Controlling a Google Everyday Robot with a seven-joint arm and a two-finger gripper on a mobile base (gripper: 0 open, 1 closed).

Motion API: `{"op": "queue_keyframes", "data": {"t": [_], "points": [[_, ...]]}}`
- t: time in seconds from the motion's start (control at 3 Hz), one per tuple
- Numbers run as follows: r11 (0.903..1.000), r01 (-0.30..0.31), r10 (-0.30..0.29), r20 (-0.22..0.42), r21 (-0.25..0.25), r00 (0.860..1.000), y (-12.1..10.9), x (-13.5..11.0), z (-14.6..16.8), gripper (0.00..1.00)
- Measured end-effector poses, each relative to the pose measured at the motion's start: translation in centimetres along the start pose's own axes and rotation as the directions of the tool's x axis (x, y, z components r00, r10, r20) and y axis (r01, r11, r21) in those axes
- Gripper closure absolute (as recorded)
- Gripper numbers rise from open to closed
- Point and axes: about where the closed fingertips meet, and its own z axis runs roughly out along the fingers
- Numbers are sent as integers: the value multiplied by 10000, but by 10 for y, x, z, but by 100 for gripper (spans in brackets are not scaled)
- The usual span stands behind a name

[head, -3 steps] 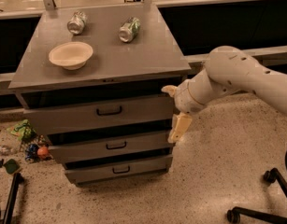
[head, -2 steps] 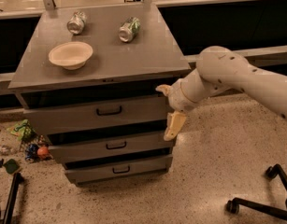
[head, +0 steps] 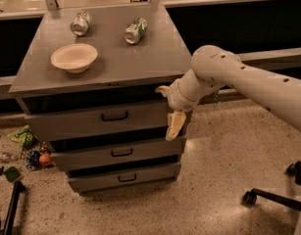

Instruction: Open top drawer

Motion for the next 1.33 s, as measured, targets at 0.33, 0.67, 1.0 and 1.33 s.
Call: {"op": "queue_keyframes", "data": {"t": [0.33,0.67,1.0,1.33], "points": [[9992,196,-197,-28,-345,9998,-10,3,20,0],[9966,383,-384,2,-728,9993,-15,6,38,16],[9926,417,-417,25,-1143,9991,-11,11,48,40],[9880,360,-347,110,-1505,9993,-5,15,45,71]]}}
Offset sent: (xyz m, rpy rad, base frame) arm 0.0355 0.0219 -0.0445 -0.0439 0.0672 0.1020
